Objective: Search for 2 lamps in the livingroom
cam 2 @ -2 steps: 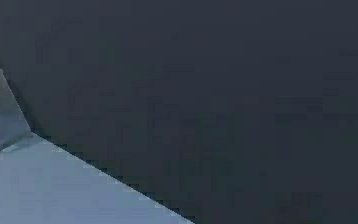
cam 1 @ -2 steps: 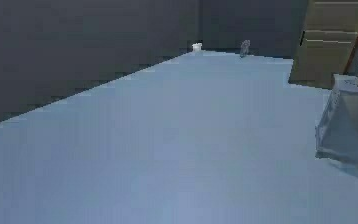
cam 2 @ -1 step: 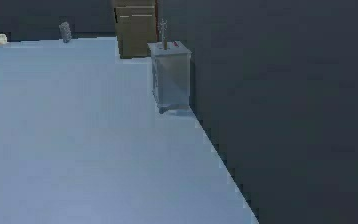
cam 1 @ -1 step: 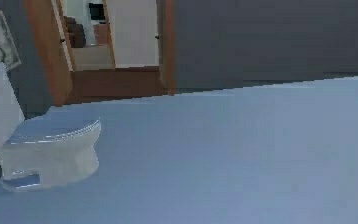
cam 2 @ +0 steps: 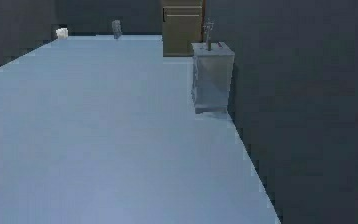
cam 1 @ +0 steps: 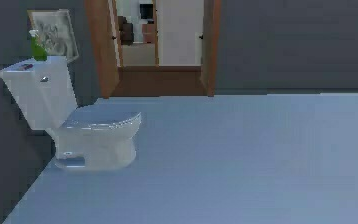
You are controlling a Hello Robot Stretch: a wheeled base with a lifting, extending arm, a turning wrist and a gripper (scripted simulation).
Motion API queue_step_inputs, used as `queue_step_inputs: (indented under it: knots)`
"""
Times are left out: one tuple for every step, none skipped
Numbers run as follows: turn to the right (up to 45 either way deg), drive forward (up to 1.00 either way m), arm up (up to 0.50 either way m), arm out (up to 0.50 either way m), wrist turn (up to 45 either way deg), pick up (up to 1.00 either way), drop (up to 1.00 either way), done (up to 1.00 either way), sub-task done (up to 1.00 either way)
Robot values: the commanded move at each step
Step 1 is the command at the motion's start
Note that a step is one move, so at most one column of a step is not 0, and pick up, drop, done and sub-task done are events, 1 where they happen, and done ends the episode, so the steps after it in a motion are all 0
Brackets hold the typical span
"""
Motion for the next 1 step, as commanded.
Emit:
queue_step_inputs:
  knots:
    - [0.0, 1.0, 0.0, 0.0, 0.0, 0.0, 0.0, 0.0, 0.0]
